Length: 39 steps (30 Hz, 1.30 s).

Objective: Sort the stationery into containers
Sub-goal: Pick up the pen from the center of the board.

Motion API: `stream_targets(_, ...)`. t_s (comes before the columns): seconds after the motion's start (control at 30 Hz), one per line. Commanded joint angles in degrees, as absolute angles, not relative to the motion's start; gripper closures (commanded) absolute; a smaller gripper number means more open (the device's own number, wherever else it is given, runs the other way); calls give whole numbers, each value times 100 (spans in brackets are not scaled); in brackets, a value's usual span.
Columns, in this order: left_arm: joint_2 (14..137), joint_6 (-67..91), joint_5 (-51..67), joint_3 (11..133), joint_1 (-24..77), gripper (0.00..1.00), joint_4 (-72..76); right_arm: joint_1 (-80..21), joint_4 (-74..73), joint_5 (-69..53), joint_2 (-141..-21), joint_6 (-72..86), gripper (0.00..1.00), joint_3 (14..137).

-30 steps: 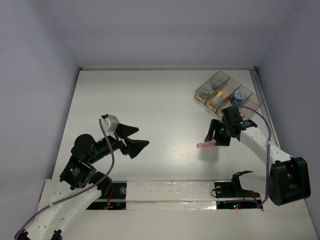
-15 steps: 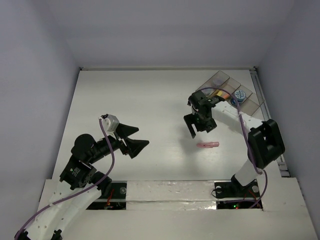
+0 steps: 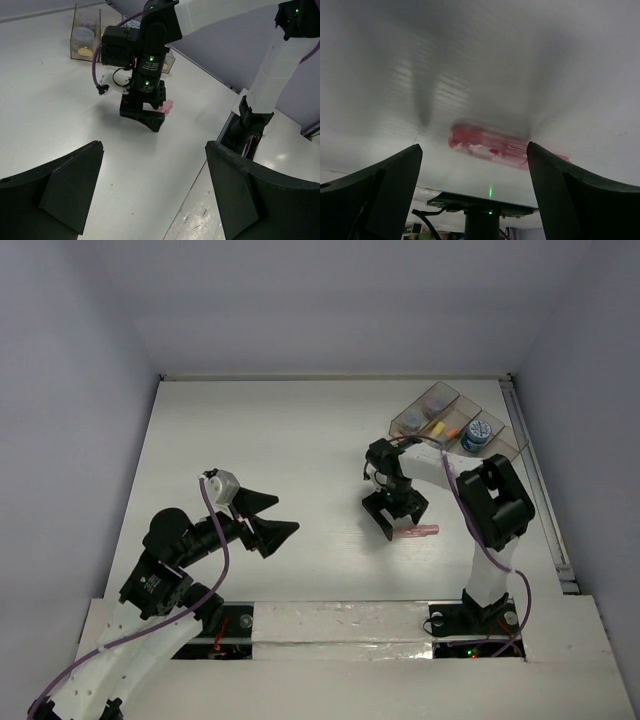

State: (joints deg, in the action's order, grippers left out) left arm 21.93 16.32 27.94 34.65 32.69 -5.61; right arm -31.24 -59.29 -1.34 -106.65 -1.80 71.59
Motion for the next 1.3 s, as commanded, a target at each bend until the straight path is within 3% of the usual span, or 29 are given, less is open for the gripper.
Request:
stream_targets(0.0,2171,1556,2777,3700,3305,19,-404,-3173,-6064,-35,-10828,-395,8,7304)
stream_targets(0.17,2171,1556,2777,3709,3305,20,-404,-3173,-6012,378,-10828,-299,9,7269)
stream_targets(0.37,2180,1556,2742,3709,3305,21,-422,-3120,-6003,545,-10995,-237,20,7268)
stream_targets(0.6,2153,1556,2689,3718,3305,22,-422,-3006,-5811,598,-11373,-79,69,7330)
stream_targets(0.9,2276,1556,2672,3718,3199,23,-413,-2875,-4967,659,-11215,228,100,7822)
stream_targets(1.1,2355,1556,2681,3718,3094,23,-396,-2506,-4413,528,-10864,790,100,8208)
stream_targets(1.27,2487,1591,2707,3700,3041,23,-378,-2452,-3728,-333,-10863,1326,100,8402)
